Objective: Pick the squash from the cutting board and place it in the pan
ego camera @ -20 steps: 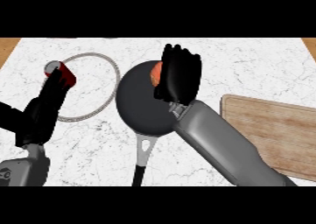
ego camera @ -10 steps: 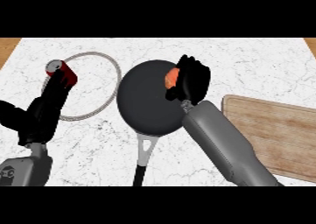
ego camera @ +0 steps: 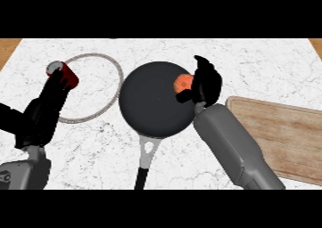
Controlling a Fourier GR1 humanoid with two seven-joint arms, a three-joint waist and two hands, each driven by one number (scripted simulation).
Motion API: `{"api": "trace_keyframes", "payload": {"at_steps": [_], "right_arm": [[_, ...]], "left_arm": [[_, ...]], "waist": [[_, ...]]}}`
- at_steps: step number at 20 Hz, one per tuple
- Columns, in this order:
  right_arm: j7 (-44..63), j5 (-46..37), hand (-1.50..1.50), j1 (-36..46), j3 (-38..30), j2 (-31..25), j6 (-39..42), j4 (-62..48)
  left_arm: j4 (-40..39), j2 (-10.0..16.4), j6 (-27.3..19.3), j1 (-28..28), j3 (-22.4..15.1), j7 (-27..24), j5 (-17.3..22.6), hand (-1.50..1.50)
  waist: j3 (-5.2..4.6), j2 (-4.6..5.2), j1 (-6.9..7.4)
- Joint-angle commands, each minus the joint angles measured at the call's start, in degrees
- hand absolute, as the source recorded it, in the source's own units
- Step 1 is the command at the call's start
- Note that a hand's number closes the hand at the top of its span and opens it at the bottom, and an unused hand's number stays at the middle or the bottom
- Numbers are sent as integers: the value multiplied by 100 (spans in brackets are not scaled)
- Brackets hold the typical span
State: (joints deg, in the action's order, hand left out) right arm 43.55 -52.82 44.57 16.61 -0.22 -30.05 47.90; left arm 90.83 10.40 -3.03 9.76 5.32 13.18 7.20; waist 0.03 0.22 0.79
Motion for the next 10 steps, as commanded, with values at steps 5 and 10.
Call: {"api": "trace_keyframes", "payload": {"at_steps": [5,10], "right_arm": [[-682,774,-150,-1112,-8,20,-1334,1671],[-1503,1816,-150,-2129,-468,-359,-998,3343]], "left_arm": [[-148,-17,-55,-18,47,-32,-70,0],[156,112,107,-291,162,62,106,0]], "waist": [[1,-50,-138],[2,-83,-225]]}}
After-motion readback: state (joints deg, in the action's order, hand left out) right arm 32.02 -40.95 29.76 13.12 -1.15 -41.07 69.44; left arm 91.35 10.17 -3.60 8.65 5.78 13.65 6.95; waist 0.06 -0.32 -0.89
